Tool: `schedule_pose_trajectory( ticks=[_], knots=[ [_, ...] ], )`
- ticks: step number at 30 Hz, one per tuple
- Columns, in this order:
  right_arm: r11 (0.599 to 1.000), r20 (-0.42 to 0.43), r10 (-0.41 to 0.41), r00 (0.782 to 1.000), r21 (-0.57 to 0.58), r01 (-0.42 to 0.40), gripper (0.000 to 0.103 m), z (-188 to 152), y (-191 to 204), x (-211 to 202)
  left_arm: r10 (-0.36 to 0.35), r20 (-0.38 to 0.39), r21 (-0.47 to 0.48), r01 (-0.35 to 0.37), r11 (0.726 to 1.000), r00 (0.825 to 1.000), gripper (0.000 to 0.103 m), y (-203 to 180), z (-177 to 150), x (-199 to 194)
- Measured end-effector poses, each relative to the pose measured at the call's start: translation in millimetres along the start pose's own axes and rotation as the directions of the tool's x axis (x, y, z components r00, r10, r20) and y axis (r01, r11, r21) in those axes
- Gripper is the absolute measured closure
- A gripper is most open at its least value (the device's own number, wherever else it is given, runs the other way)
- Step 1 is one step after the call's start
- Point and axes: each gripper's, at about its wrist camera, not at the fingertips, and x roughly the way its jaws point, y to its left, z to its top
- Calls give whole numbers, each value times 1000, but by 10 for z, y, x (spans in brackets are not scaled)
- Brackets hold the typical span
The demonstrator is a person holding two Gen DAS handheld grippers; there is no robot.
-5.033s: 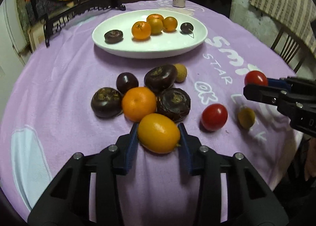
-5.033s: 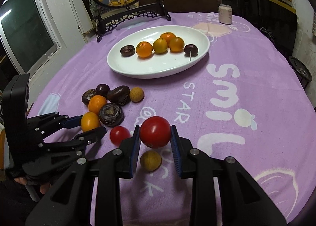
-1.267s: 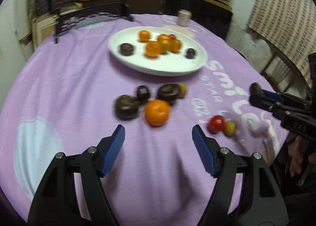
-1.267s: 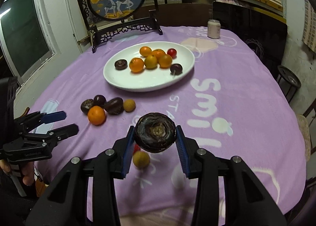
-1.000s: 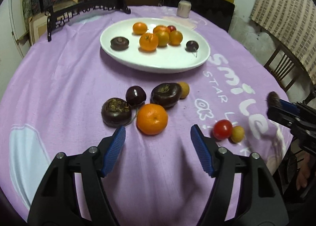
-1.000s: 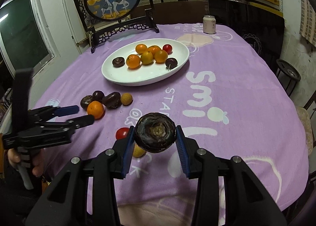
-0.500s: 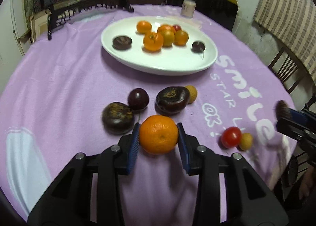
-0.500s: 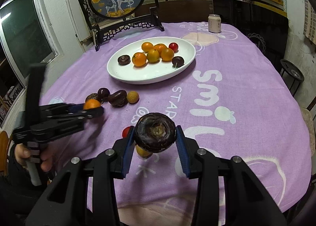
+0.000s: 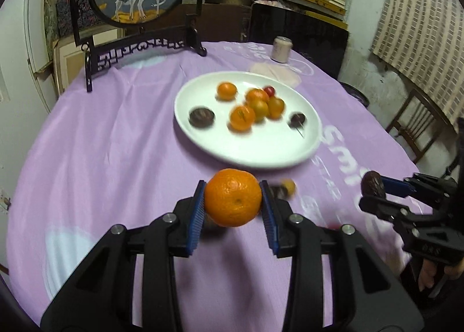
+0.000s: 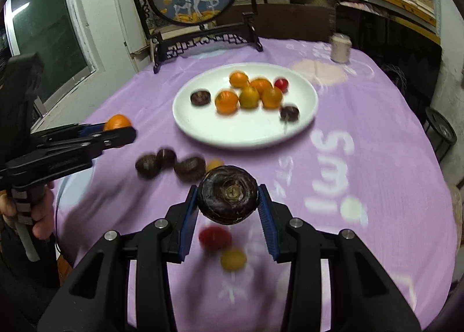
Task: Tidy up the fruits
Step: 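Lower the mandarin and dark fruit onto the white plate, opening both grippers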
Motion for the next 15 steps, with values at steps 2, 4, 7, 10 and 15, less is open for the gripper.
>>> schedule_pose_trajectory(
  ticks=[2, 4, 7, 10, 15],
  knots=[
    [1000, 17, -8, 1000, -15, 8, 62, 271, -16, 96, 15, -4, -8, -15, 1000, 1000, 66, 28, 208, 122],
    [999, 29, -28, 999, -20, 29, 62, 531, -55, 212, 37, -10, -25, -37, 999, 999, 66, 55, 465, 281],
    [998, 46, -56, 997, 14, 55, 62, 939, -193, 487, 60, -22, -52, -61, 997, 998, 66, 112, 830, 570],
    [993, 58, -109, 992, 59, 105, 62, 1188, -359, 835, 67, -40, -93, -71, 993, 997, 66, 196, 1084, 847],
    [978, 17, -182, 983, 104, 179, 62, 1153, -614, 1129, 59, -56, -134, -66, 989, 997, 66, 291, 1203, 1115]
  ],
)
